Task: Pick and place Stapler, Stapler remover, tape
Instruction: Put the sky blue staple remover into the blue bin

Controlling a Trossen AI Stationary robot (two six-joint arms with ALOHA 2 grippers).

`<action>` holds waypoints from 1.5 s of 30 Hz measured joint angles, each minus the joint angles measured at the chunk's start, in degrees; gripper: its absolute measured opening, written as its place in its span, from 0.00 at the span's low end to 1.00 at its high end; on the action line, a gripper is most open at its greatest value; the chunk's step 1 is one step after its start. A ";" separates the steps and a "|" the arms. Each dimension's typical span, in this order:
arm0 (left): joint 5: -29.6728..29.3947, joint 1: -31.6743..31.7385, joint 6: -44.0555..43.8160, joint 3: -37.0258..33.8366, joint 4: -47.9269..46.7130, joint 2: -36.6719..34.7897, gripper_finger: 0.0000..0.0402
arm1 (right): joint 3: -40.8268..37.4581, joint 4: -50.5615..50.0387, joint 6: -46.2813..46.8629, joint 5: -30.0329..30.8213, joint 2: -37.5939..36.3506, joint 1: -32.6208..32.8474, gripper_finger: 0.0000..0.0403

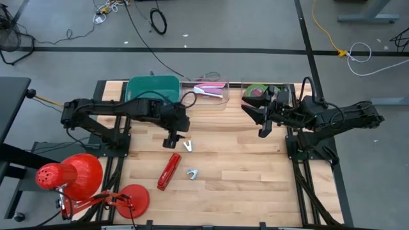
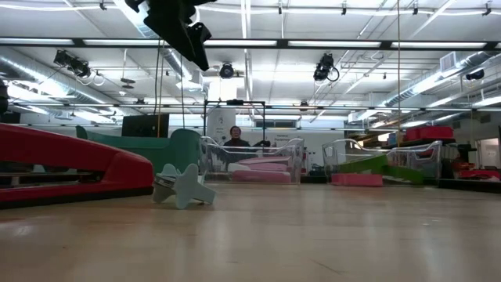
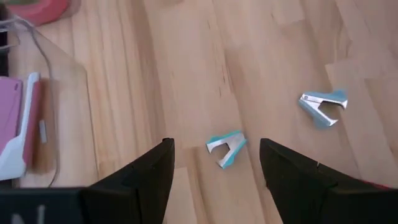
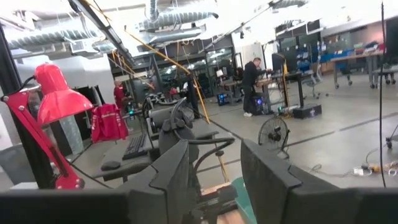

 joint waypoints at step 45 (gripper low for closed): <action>-11.99 -7.24 7.66 -3.13 2.22 17.48 0.59 | -0.02 -3.26 1.85 -0.13 0.02 0.00 0.36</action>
